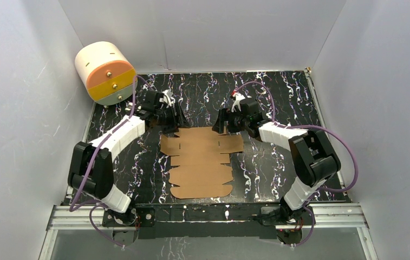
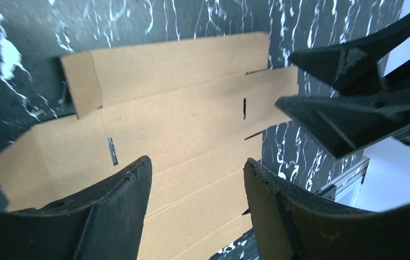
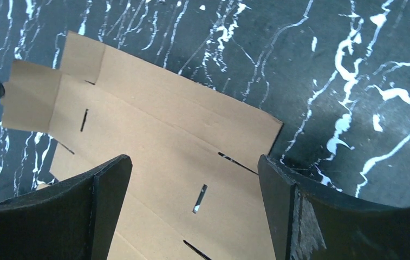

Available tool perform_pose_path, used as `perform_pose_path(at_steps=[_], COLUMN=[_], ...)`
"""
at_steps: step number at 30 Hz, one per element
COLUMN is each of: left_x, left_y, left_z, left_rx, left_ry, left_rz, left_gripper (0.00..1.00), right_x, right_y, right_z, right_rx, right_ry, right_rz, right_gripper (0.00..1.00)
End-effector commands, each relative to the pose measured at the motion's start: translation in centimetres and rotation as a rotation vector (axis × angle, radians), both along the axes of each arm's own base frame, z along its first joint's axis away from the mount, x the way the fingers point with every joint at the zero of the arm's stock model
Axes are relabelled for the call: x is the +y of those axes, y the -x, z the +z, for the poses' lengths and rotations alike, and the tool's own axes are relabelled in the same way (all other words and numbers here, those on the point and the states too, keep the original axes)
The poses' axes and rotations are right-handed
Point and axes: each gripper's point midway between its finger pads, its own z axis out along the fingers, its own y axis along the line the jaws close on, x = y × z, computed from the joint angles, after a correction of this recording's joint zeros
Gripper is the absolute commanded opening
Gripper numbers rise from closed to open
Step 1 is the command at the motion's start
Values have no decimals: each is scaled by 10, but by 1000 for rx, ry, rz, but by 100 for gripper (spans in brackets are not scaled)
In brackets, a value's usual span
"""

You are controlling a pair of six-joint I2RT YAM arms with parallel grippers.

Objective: Fold the paper box

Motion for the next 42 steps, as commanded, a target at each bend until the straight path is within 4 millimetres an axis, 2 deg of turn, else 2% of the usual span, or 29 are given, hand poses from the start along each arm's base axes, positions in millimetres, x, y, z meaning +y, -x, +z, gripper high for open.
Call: perform_pose_path(at_steps=[1, 6, 15, 21, 31, 34, 42], left_x=[-14, -25, -34, -36, -38, -37, -36], left_y=[5, -7, -24, -25, -15, -12, -3], left_z=[-7, -17, -50, -69, -93, -100, -113], left_rx=[-5, -27, 4, 32, 87, 105, 140], left_ry=[19, 21, 7, -17, -45, -55, -73], left_rz=[-24, -36, -48, -54, -55, -50, -50], left_gripper=[61, 61, 58, 58, 57, 56, 56], right_x=[-13, -14, -8, 0, 7, 10, 25], right_y=[-14, -17, -23, -19, -18, -17, -13], right_z=[2, -9, -25, -31, -10, -1, 18], right_rx=[-12, 34, 96, 145, 131, 117, 86], right_ry=[25, 6, -17, -50, -86, -96, -125], right_rz=[-83, -96, -114, -81, -52, -38, 18], right_gripper=[95, 91, 86, 75, 41, 38, 37])
